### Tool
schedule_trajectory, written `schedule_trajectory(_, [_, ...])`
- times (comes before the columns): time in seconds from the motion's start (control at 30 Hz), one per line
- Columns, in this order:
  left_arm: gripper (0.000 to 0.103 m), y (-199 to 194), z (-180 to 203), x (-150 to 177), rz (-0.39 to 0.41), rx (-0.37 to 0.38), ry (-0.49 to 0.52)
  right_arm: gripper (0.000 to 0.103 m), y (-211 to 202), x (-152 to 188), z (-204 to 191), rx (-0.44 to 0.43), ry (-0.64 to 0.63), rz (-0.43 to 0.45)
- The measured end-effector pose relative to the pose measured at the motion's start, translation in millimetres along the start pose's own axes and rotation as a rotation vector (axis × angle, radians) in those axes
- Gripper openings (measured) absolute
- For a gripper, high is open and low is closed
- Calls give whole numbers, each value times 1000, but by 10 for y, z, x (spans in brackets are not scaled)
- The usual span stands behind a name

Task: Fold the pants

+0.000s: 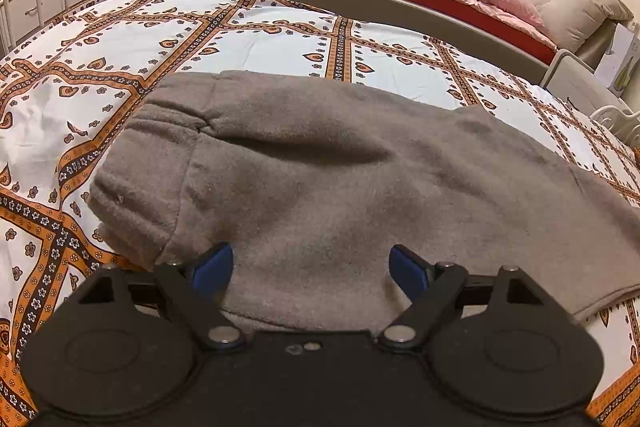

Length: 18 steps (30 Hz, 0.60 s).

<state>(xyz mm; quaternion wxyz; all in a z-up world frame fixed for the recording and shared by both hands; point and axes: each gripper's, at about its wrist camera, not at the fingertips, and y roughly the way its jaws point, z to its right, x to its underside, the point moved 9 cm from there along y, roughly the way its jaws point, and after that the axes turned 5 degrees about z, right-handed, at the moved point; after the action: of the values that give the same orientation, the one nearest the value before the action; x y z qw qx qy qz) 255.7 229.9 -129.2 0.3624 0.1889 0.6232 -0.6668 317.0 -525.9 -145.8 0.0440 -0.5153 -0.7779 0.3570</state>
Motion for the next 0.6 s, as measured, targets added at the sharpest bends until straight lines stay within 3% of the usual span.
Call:
schedule_trajectory(0.13, [80,11,21,-1,-3,-9,6,40,155,44,71,54,-21,-23])
schedule_trajectory(0.17, [80,15,27,0,-5,-11,10,4,175,40,51,70,-42,-20])
schedule_trajectory(0.2, [81,17,33,2,-6,-12,14,5,182,28,-12,91,-88,-11])
schedule_trajectory(0.23, [81,14,33,5,-5,-13,15,5,138,-3,-132,53,-116,25])
schedule_trajectory(0.3, [81,6,27,7,-3,-10,15,5,-176,-130,-526,-159,-115,162])
schedule_trajectory(0.33, [81,3,24,9,-3,-7,17,4,-354,-163,-647,-220,-147,239])
schedule_trajectory(0.37, [81,3,20,9,-3,-3,17,4,-385,-153,-596,-173,-160,261])
schedule_trajectory(0.4, [81,1,15,9,-1,1,14,4,-286,-113,-431,-92,-132,220])
schedule_trajectory(0.47, [81,-1,10,10,-1,8,10,4,52,56,65,129,-71,36])
schedule_trajectory(0.5, [81,0,6,10,-1,9,8,4,136,114,208,168,-54,-17])
schedule_trajectory(0.6, [81,3,13,10,-2,6,8,5,59,42,104,113,-66,27])
